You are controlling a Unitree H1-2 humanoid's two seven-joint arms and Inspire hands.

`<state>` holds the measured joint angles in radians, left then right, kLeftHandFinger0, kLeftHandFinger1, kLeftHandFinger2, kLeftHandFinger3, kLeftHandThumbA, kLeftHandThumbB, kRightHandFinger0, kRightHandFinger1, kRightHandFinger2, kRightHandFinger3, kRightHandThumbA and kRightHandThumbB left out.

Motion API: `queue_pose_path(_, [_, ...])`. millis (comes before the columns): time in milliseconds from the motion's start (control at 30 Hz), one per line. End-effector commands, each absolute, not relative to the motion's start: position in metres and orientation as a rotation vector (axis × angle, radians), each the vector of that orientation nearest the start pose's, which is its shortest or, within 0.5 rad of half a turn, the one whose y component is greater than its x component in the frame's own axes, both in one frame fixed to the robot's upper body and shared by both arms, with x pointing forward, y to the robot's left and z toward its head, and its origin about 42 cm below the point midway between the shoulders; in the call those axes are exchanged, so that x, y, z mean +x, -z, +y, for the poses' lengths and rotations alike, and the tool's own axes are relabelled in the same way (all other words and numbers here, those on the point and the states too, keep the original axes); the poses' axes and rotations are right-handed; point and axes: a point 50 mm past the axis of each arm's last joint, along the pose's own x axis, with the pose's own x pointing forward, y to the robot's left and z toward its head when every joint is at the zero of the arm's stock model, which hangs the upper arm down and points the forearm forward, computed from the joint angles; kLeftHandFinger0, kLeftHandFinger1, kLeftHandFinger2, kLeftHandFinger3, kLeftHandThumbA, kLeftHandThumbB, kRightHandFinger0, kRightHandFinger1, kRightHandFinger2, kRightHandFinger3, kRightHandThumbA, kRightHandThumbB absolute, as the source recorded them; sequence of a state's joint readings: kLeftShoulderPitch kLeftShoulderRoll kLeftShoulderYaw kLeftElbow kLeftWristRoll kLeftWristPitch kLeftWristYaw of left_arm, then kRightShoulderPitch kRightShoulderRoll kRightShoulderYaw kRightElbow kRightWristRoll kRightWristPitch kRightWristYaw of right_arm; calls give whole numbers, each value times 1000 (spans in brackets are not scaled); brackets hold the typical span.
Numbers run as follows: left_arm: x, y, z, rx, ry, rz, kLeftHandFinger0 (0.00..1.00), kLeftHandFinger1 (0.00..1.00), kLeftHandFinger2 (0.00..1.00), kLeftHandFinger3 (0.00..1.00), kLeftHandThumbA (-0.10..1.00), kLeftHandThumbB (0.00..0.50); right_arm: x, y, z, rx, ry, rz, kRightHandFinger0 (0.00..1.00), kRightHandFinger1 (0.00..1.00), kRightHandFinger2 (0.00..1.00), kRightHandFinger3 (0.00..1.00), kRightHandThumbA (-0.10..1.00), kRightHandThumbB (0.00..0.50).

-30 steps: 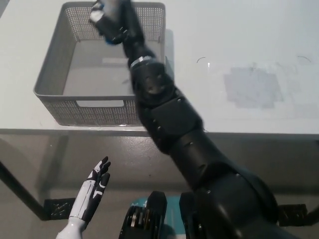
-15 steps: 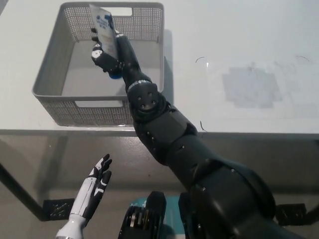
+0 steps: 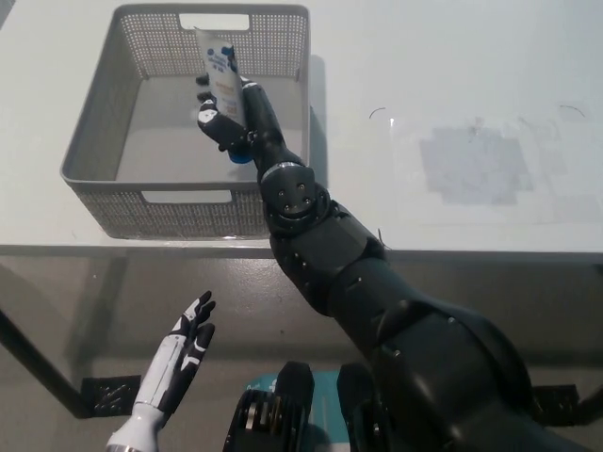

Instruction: Use the right hand to pick up a shampoo and place it into a container on the left side

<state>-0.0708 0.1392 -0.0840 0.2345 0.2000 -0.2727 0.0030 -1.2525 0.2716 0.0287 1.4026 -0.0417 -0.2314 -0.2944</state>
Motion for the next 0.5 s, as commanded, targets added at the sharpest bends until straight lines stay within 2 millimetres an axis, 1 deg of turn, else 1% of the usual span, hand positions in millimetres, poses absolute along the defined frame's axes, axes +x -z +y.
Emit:
queue_pose_path(0, [308,-83,232,349,152,-159,1000,1000,1000,1000,1000,250,523,-277,48,-98,-272,-107,220,336,475,551,226,209])
queue_pose_path(33, [308,-83,232,349,152,-166,1000,1000,1000,1000,1000,241,524,-278,48,-103,-282,-113,497,592,767,867,393,234])
queue_pose_path(67, [309,-83,232,351,152,-165,1000,1000,1000,1000,1000,252,524,-278,47,-107,-291,-114,625,716,901,1000,475,273])
queue_pose_path(100, [309,-83,232,357,153,-166,1000,1000,1000,1000,1000,252,525,-280,47,-115,-305,-116,748,824,996,1000,551,282])
queue_pose_path(167, [309,-83,232,357,153,-166,1000,1000,1000,1000,1000,251,525,-280,47,-116,-307,-116,762,833,1000,1000,558,283])
queue_pose_path(200, [309,-83,232,360,154,-165,1000,1000,1000,1000,1000,247,525,-281,46,-117,-313,-124,876,962,1000,1000,654,320])
queue_pose_path(233, [309,-83,232,363,155,-164,1000,1000,1000,1000,1000,247,526,-282,45,-118,-323,-135,930,1000,1000,1000,692,337])
queue_pose_path(267, [309,-83,232,363,155,-164,1000,1000,1000,1000,1000,247,526,-282,45,-118,-323,-135,957,1000,1000,1000,705,339])
queue_pose_path(300, [309,-83,232,360,156,-164,1000,1000,1000,1000,1000,240,527,-283,44,-121,-324,-140,1000,1000,1000,1000,777,339])
queue_pose_path(333, [309,-83,232,349,158,-161,1000,1000,1000,1000,1000,242,528,-286,44,-126,-325,-150,1000,1000,1000,1000,815,332])
queue_pose_path(467, [310,-82,232,348,158,-164,1000,1000,1000,1000,1000,239,528,-290,43,-116,-325,-164,1000,1000,1000,1000,835,338])
